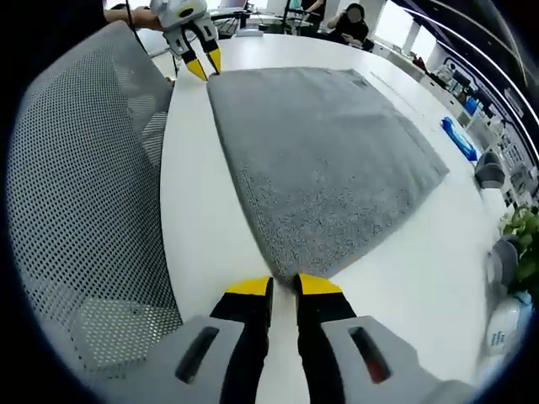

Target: Fold the towel on the table until its edges align and the towel forms a compact rectangular stack.

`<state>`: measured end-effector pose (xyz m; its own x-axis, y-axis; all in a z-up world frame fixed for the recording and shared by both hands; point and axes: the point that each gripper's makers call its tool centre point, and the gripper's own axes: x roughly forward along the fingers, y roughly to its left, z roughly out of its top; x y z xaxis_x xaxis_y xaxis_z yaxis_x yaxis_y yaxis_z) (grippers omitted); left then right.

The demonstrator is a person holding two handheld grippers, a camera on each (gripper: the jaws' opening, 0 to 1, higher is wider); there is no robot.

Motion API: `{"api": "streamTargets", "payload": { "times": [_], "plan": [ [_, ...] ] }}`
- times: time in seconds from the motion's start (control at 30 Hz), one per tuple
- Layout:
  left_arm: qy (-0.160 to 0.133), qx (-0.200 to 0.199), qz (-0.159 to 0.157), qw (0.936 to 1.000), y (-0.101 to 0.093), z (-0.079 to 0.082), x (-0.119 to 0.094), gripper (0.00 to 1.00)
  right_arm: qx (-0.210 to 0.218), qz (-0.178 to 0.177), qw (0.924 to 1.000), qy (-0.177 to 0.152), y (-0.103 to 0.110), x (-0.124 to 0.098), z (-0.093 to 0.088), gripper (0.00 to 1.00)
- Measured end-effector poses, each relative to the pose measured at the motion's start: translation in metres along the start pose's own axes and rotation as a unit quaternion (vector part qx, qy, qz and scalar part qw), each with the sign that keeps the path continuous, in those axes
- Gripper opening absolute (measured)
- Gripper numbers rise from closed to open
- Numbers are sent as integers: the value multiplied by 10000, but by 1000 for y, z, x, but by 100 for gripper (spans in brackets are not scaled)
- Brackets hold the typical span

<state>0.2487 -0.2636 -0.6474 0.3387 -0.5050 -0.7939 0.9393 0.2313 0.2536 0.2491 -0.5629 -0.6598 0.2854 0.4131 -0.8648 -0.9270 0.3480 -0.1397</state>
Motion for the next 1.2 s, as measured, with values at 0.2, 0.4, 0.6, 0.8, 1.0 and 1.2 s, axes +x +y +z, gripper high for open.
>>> {"api": "streamTargets", "payload": {
  "times": [0.2,0.4,0.6,0.8,1.0,1.2],
  "plan": [
    [117,12,5,9999,1,-7,2,14,-24,-154,9998,80,-5,1,0,3],
    [81,-11,-9,10000,-2,-8,4,12,149,-225,9996,-28,-7,2,1,2],
    [92,-41,34,9999,0,-7,5,8,442,-273,9986,-90,-8,2,2,1],
    [134,-351,13,9993,1,-5,6,4,853,-214,9959,-203,-10,2,2,0],
    [-22,-976,62,9952,4,-3,4,2,1411,-51,9892,-400,-11,0,5,0],
    [-533,-1680,244,9841,10,8,-11,2,1581,-125,9853,-642,-13,-12,11,0]
  ]
}}
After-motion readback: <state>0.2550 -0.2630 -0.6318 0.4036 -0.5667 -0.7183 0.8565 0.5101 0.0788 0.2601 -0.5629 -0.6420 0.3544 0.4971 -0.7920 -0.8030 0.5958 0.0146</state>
